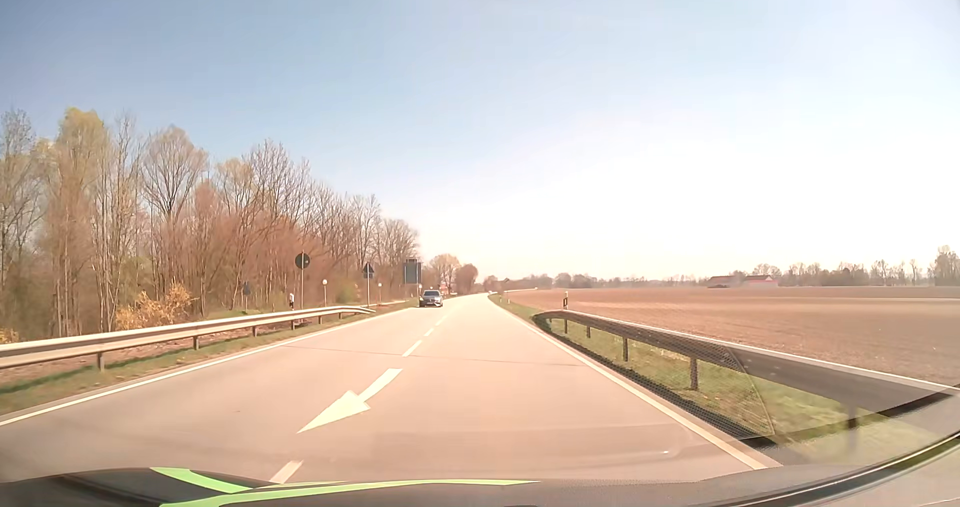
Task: Follow the waypoints while adhering to traffic rules and regulations
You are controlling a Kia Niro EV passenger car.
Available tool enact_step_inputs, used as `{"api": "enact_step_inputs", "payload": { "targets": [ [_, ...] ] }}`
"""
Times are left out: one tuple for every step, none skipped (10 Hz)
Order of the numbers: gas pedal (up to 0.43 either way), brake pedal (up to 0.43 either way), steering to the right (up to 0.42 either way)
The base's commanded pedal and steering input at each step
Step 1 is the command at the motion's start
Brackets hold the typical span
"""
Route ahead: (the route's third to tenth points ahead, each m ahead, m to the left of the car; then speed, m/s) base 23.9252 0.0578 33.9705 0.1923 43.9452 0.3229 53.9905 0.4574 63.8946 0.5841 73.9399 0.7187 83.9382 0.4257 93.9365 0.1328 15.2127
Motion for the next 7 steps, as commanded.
{"api": "enact_step_inputs", "payload": {
  "targets": [
    [0.287,0.0,0.001],
    [0.299,0.0,0.0],
    [0.311,0.0,0.0],
    [0.319,0.0,0.0],
    [0.331,0.0,0.0],
    [0.339,0.0,0.0],
    [0.35,0.0,-0.001]
  ]
}}
